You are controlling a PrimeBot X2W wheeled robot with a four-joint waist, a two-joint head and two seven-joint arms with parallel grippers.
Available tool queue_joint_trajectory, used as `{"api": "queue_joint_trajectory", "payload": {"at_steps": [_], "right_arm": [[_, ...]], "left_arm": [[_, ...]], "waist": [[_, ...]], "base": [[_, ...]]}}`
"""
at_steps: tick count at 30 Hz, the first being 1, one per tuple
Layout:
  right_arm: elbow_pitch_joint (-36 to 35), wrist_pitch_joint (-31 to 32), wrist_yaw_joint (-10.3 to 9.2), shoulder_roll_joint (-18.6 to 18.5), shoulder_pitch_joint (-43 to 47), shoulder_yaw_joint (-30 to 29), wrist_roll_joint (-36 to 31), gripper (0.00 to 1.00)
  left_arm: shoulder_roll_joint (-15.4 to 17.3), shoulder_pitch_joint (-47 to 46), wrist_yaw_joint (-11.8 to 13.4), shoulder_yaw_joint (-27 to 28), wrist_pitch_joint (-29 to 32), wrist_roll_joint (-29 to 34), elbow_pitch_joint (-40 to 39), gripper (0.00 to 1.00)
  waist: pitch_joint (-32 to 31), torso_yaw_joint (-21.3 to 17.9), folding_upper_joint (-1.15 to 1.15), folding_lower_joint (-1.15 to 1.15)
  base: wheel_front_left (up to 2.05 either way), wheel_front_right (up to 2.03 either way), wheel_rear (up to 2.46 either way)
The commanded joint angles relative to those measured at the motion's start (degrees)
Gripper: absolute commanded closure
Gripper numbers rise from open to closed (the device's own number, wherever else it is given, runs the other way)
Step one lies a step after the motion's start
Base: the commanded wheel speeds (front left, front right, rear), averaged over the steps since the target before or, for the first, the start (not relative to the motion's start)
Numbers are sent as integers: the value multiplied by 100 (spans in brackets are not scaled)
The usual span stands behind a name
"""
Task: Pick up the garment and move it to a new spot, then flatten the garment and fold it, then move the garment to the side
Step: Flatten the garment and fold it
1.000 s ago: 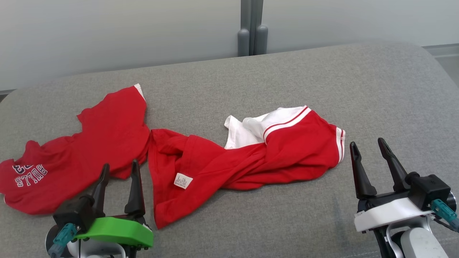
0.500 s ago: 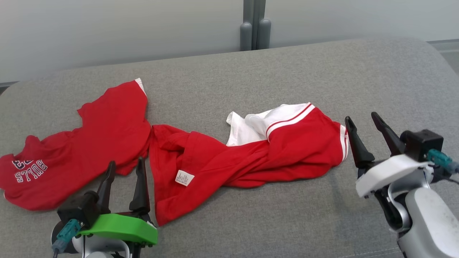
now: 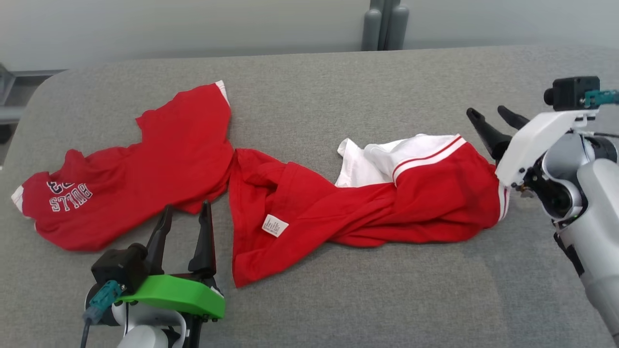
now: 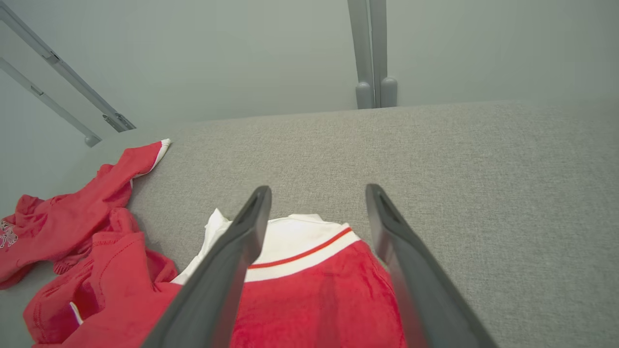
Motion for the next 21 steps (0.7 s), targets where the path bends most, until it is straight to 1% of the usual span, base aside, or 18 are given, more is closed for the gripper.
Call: {"api": "queue_joint_trajectory", "payload": {"at_steps": [1, 6, 11, 14, 18, 21], "right_arm": [[95, 107, 2, -43, -138, 40, 77, 0], [693, 816, 1, -227, -837, 327, 376, 0], [1317, 1378, 2, -364, -1342, 519, 422, 0], [1637, 1705, 2, -286, -1574, 540, 544, 0], [1932, 1850, 2, -269, -1772, 560, 603, 0], [2216, 2072, 2, -270, -1891, 559, 616, 0]], "left_arm": [[20, -99, -37, 14, -28, -61, 14, 0], [-55, -267, -113, -17, -57, -64, 123, 0], [-112, -380, -180, -48, -102, -99, 235, 0], [-138, -430, -218, -70, -119, -106, 326, 0], [-212, -493, -254, -127, -148, -110, 371, 0], [-258, -530, -278, -129, -171, -136, 418, 0]], "waist": [[173, 200, 0, 0], [373, 471, 0, 0], [488, 685, 0, 0], [525, 777, 0, 0], [582, 892, 0, 0], [635, 973, 0, 0]], "base": [[0, 0, 0], [0, 0, 0], [0, 0, 0], [0, 0, 0], [0, 0, 0], [0, 0, 0]]}}
